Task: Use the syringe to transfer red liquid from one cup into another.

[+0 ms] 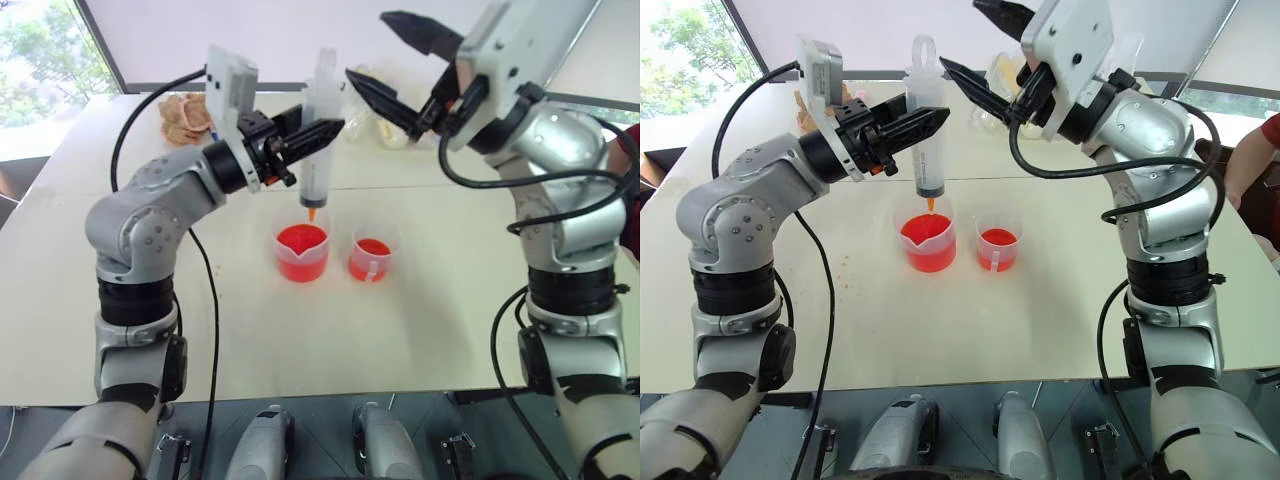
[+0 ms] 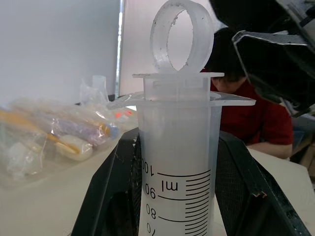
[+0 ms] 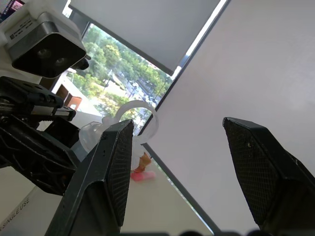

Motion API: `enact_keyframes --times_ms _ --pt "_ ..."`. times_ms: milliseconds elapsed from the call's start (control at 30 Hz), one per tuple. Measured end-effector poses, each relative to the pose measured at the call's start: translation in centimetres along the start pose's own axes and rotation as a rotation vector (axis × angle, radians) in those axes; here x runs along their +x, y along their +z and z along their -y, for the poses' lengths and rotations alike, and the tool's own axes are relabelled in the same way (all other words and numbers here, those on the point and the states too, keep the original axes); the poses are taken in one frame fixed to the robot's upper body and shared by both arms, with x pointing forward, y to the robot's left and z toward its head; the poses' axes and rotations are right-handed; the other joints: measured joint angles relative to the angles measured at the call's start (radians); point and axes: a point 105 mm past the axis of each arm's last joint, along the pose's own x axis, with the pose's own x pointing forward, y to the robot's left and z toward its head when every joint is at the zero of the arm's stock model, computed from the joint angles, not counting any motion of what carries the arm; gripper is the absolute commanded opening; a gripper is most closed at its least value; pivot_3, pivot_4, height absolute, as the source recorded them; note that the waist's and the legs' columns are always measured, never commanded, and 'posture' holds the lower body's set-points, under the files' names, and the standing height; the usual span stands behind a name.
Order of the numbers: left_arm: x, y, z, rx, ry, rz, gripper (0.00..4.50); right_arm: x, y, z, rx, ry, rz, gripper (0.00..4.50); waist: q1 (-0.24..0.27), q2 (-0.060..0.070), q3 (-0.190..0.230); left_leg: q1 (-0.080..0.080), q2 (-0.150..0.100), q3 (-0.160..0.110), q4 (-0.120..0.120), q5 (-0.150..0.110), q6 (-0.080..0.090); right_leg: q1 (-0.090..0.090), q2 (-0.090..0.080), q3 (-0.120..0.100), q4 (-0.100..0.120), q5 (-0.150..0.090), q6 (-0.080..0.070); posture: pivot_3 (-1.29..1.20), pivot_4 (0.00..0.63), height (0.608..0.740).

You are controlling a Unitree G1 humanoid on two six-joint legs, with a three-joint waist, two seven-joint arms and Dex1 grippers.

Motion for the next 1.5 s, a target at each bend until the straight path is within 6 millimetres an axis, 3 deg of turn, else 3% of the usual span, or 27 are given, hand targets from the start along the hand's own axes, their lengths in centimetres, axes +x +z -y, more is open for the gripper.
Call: enact_keyframes --times_ms 233,400,600,633,1067,1500 --pt "-0.7 -2.1 0.9 0.013 -0.037 -0.074 1.41 0.7 -1.9 -0.8 0.006 0.021 -0.016 3.01 0.000 0.000 0.000 0.000 0.000 0.000 0.000 0.000 -0.001 0.000 0.000 0.000 0.000 0.000 0.000 0.00 0.150 0.740" --pt "-1.2 -3.5 0.4 0.034 0.002 -0.096 1.41 1.3 -3.0 -1.9 0.021 0.056 -0.036 3.01 -0.001 0.000 0.000 0.000 0.000 0.000 -0.001 0.000 -0.001 0.000 0.000 0.000 0.000 0.000 0.000 0.00 0.150 0.740" --pt "-1.2 -4.5 -0.1 0.092 0.024 -0.099 1.41 1.1 -4.0 -3.8 0.048 0.139 -0.056 0.30 0.001 0.000 0.000 0.000 0.000 0.000 -0.001 0.000 -0.001 0.000 0.000 0.000 0.000 0.000 0.000 0.00 0.150 0.740" --pt "-1.2 -4.7 -0.2 0.097 0.028 -0.101 1.41 1.1 -4.2 -4.0 0.052 0.140 -0.059 0.09 0.001 0.000 0.000 0.000 0.000 0.000 -0.001 0.000 -0.001 0.000 0.000 0.000 0.000 0.000 0.000 0.00 0.150 0.740" --pt "-1.2 -6.1 -0.4 0.143 0.047 -0.071 1.41 0.9 -4.5 -4.2 0.042 0.146 -0.090 0.09 0.001 0.000 0.000 0.000 0.000 0.000 -0.001 0.000 0.000 0.000 0.000 0.000 0.000 0.000 0.000 0.00 0.150 0.740" --pt "-1.5 -6.3 -0.8 0.154 0.073 -0.060 1.41 1.8 -4.0 -3.4 -0.005 0.117 -0.074 0.09 0.001 0.000 0.000 0.000 0.000 0.000 -0.001 0.000 0.000 0.000 0.000 0.000 0.000 0.000 0.000 0.00 0.150 0.740"
